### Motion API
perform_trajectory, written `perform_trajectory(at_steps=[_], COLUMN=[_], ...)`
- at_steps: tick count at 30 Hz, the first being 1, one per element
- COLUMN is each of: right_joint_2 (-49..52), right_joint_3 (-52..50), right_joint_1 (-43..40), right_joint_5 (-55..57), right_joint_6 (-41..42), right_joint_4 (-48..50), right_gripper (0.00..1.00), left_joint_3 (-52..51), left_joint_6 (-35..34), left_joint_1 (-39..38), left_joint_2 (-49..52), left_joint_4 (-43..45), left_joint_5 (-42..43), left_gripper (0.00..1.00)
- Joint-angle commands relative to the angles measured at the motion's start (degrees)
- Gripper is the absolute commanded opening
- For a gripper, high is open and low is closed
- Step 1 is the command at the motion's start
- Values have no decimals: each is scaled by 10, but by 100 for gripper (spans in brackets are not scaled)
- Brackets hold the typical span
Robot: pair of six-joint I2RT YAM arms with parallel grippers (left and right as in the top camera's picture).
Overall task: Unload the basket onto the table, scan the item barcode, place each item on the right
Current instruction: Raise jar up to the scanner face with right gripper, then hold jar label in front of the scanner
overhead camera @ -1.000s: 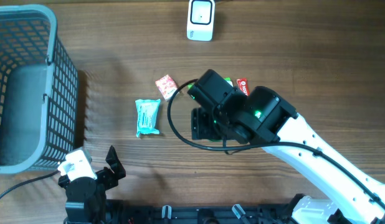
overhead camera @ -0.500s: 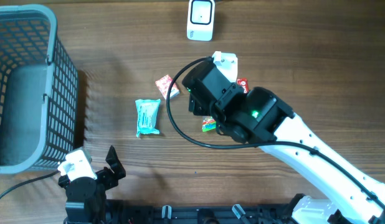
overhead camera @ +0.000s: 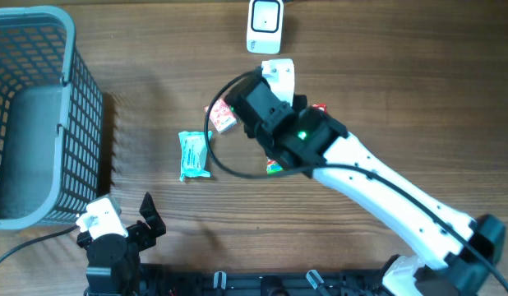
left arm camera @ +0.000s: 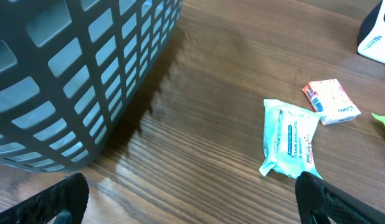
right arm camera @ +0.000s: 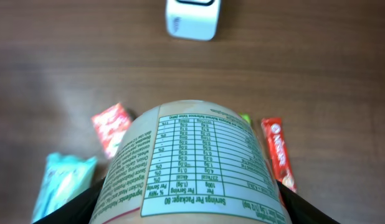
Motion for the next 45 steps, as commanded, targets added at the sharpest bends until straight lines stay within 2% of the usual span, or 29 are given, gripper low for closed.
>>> perform_trajectory(at_steps=[1, 8, 15, 21, 24, 28, 34, 36, 41, 45], right_joint_2=[30, 48, 48, 48, 48, 48, 57, 67, 116, 165], right_joint_3=[-2, -2, -2, -2, -2, -2, -2, -2, -2, -2], right_joint_1=[-30, -80, -119, -145, -150, -153, -153, -153, -153, -153], right_joint_5=[36, -52, -168, -401, -441, -438, -266, -240, -234, -176], right_joint_6=[-18, -73, -74, -74, -74, -89, -104, -108, -166, -196], right_joint_4=[11, 61, 82, 120, 120, 129, 176, 197, 298, 390], right_gripper=[59, 60, 60, 63, 63, 63, 62, 62, 62, 60], left_joint_3=[-2, -2, -2, -2, -2, -2, -2, -2, -2, -2], left_joint_6=[-3, -3, -3, -3, -3, -3, -3, -3, -3, -3], left_joint_1=[2, 2, 2, 2, 2, 2, 2, 2, 2, 2], left_joint_2=[-2, -2, -2, -2, -2, -2, -2, -2, -2, -2], left_joint_4=[0, 1, 1, 0, 1, 0, 0, 0, 0, 0], left_joint_5=[-6, -6, -6, -6, -6, -6, -6, -6, -6, -6], left_gripper=[100, 100, 100, 100, 100, 100, 100, 100, 100, 100])
